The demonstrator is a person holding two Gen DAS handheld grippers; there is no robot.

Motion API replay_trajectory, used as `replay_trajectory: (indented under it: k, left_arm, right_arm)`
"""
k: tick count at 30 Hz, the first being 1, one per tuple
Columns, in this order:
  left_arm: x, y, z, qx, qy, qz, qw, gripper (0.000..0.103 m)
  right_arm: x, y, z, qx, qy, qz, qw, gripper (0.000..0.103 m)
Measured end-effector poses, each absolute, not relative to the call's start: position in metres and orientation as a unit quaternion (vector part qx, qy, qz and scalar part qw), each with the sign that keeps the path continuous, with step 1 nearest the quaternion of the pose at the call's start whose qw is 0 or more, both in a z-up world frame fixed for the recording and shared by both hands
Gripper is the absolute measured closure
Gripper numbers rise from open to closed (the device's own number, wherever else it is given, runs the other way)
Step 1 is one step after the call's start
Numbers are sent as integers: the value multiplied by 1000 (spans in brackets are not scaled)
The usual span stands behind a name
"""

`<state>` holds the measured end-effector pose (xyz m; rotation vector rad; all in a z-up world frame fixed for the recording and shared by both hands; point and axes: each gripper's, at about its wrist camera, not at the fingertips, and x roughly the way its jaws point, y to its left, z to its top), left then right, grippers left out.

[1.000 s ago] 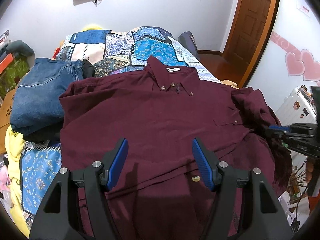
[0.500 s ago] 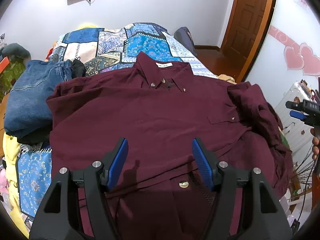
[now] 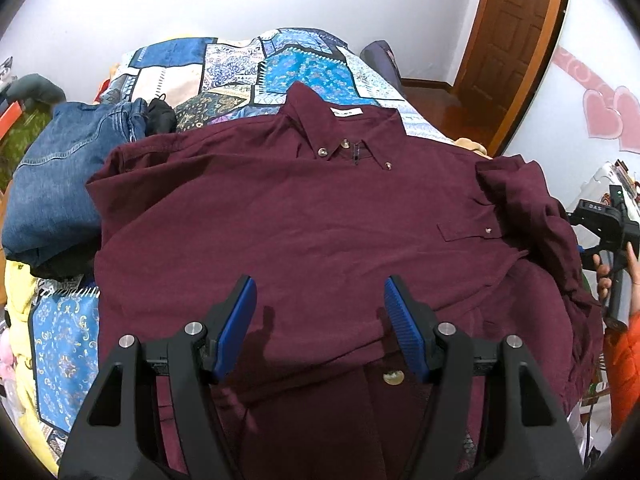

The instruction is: Fold large clothes

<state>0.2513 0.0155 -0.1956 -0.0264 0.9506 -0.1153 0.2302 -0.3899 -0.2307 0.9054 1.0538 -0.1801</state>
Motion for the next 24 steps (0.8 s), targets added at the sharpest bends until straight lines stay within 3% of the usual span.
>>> replay_trajectory:
  k: [2,4,7,15,24]
  left_arm:
    - [252,17,-197,-15,459,-54,887,38]
    - [253,19,-198,-18,459,-53,887,38]
    - [252,21,-198,-20,458,-52,887,38]
    - [244,34,-186,-27,440,-45,896,38]
    - [226,54,-169,-44,414,-41,908,38]
  right_arm:
    - [236,-389,-228,402,478,-92,775,46]
    - [242,-389,-224,379,478,-102,786,68]
    - [251,-385,-216,348,477,-100,801,89]
    - [250,-363,-124,269,388,-70,879,95]
    - [241,-250,5,144,285,61,946,96]
